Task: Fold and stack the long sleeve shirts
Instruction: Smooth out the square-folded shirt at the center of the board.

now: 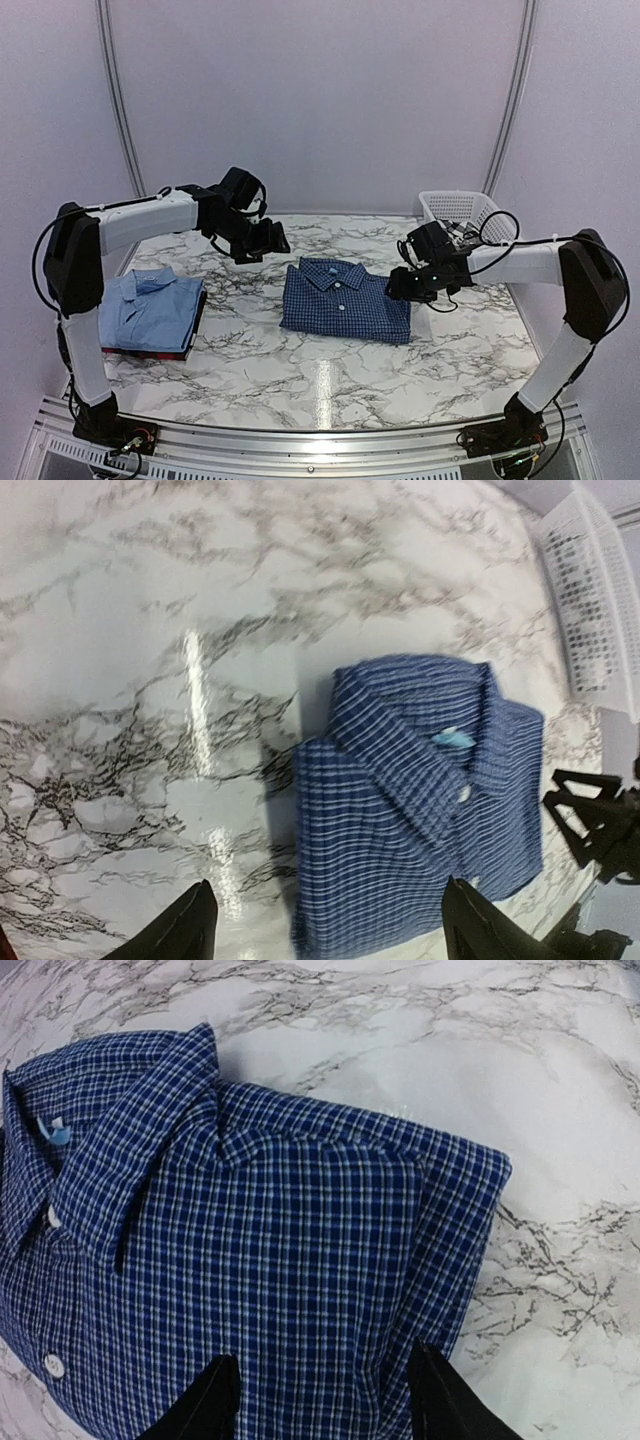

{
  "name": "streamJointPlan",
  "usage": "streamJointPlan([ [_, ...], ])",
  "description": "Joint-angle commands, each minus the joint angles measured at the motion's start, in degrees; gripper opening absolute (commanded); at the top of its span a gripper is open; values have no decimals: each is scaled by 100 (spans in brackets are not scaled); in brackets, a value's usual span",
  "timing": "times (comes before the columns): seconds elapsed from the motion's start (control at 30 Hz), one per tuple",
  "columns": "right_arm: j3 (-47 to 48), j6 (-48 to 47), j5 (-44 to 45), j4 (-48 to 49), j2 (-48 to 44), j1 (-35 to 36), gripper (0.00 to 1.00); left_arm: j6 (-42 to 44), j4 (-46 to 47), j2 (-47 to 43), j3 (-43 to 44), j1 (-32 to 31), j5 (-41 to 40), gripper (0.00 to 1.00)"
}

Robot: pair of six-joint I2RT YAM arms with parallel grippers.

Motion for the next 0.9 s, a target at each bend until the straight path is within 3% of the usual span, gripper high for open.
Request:
streamJointPlan([
  [0.0,289,-35,382,213,202,-156,56,579,272,289,-545,4,774,81],
  [0.17,196,-84,461,290,431,-258,56,490,808,513,-802,-41,1136,81],
  [0.4,179,-174,104,516,817,-241,53,137,1104,851,-897,-313,818,77],
  [0.63,457,-256,-339,625,1115,-31,40,-311,1334,910,-1034,-479,345,53],
  [0.87,1176,-335,-608,499,1462,405,14,-574,1464,25,-1523,-546,-31,18],
])
